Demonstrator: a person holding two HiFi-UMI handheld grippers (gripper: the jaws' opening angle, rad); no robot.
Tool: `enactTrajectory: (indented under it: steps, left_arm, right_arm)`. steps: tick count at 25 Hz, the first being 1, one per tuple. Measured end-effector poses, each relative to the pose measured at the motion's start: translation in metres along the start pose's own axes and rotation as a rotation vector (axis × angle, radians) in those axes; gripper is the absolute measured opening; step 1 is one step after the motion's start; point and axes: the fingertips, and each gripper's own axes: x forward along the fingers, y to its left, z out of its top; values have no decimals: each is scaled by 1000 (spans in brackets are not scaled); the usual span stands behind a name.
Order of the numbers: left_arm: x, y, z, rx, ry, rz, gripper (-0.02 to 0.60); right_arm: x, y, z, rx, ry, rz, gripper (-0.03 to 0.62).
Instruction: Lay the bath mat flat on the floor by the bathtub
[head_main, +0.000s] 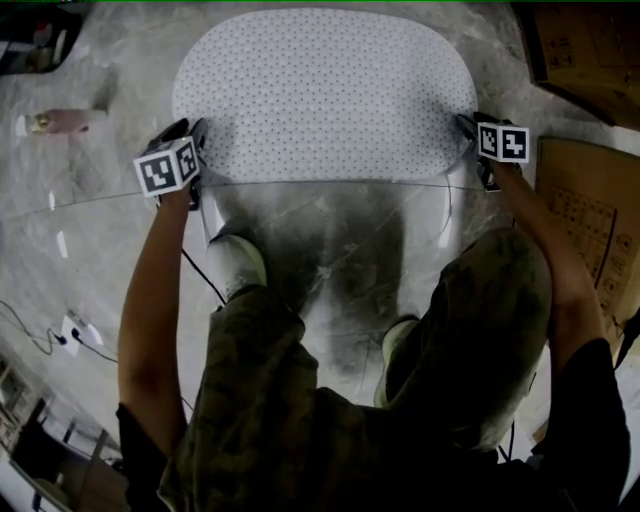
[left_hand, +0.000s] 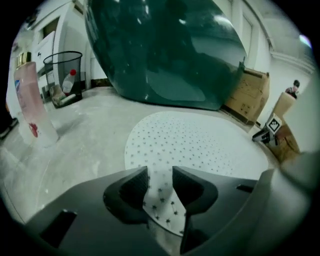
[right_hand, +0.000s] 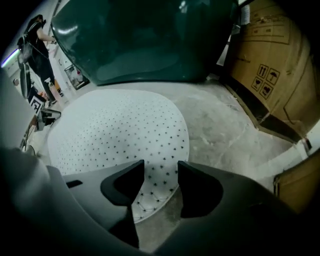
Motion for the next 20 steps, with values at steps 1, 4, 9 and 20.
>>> enactTrajectory:
  steps: [1,4,9,20]
  left_arm:
    - [0,1,-7,38,16,19,157]
    - [-1,4,-10,93,24,49,143]
    - [-21,0,3,57,16,46,144]
    - [-190,-129,172,-77,-268,-157,112]
  right_arm:
    - [-1,-3,-4,12,3,-7,227]
    - [-4,-4,-5,-21,6,-17,214]
    - [-22,-6,25,-4,-80,-48,163]
    - [-206,61,232,-73,-644,5,115]
